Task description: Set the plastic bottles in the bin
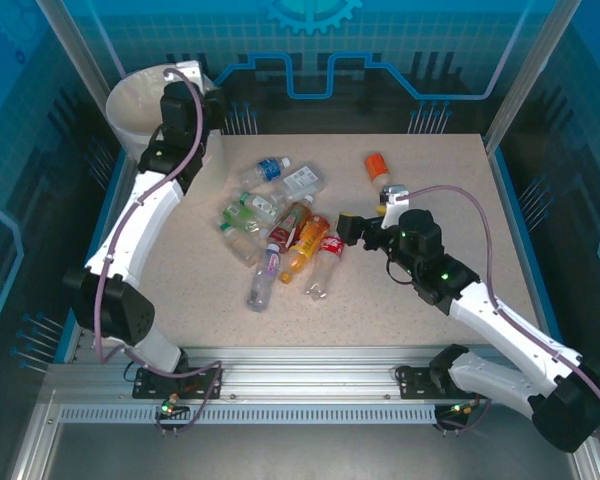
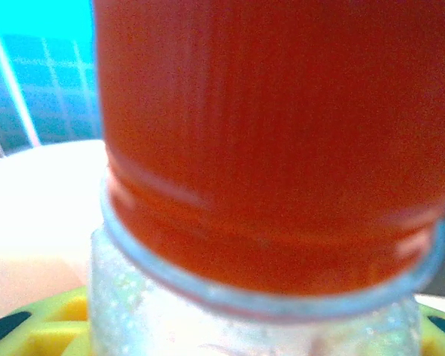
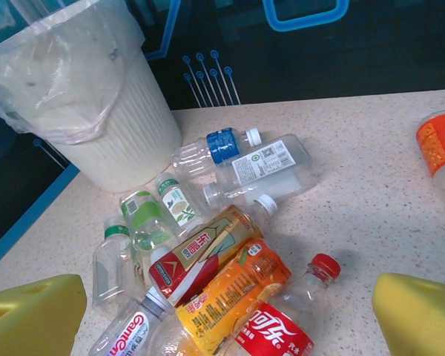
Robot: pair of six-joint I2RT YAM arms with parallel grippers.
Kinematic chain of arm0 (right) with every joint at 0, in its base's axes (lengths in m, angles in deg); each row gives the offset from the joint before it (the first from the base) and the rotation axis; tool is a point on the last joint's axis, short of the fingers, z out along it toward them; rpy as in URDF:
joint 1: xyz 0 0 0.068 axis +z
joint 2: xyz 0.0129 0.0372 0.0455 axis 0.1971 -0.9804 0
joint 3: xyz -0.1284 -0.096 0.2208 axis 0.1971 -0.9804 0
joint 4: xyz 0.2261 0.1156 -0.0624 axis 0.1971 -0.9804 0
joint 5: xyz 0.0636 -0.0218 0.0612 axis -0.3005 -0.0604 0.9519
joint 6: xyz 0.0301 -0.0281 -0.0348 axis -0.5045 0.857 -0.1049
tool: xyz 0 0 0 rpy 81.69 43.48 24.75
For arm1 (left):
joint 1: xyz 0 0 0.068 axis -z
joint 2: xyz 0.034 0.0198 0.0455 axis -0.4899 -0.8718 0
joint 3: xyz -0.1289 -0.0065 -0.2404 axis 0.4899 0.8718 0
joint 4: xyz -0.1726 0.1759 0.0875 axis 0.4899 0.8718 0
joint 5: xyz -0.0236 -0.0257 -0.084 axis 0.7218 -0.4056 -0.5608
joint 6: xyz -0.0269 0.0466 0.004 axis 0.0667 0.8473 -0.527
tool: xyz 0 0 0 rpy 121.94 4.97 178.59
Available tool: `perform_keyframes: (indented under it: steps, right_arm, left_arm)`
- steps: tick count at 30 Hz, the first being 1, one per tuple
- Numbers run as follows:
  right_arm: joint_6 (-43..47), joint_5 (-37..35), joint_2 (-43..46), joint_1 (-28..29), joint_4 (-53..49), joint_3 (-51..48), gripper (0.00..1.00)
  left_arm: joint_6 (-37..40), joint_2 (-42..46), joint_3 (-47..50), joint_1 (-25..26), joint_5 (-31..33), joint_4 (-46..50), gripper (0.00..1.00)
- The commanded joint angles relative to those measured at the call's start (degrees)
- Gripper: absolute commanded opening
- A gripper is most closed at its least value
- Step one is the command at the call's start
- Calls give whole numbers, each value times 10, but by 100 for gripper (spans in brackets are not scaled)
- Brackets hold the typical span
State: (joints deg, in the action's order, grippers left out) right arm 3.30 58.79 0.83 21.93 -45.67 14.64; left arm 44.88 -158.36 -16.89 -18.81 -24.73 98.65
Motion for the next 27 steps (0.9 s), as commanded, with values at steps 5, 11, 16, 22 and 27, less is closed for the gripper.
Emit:
perform_keyframes:
  steps: [5, 11, 16, 22, 27]
  right_arm:
    - [-12, -30, 10, -7, -34, 8, 100]
    - [-14, -30, 17, -8, -28, 3, 100]
    - [-18, -23, 27, -9, -30, -3, 100]
    - [-27, -26, 33, -10, -62, 2, 100]
    - [-27, -30, 40, -11, -70, 0, 100]
  left_arm:
    - [18, -95, -115, -63, 25, -55, 51]
    - [-99, -196, -239, -107, -20, 17, 51]
    - [-217, -264, -309, -130, -43, 27, 51]
    - [-325, -313, -314, -154, -54, -30, 53]
    - [-398, -343, -316, -169, -58, -52, 55]
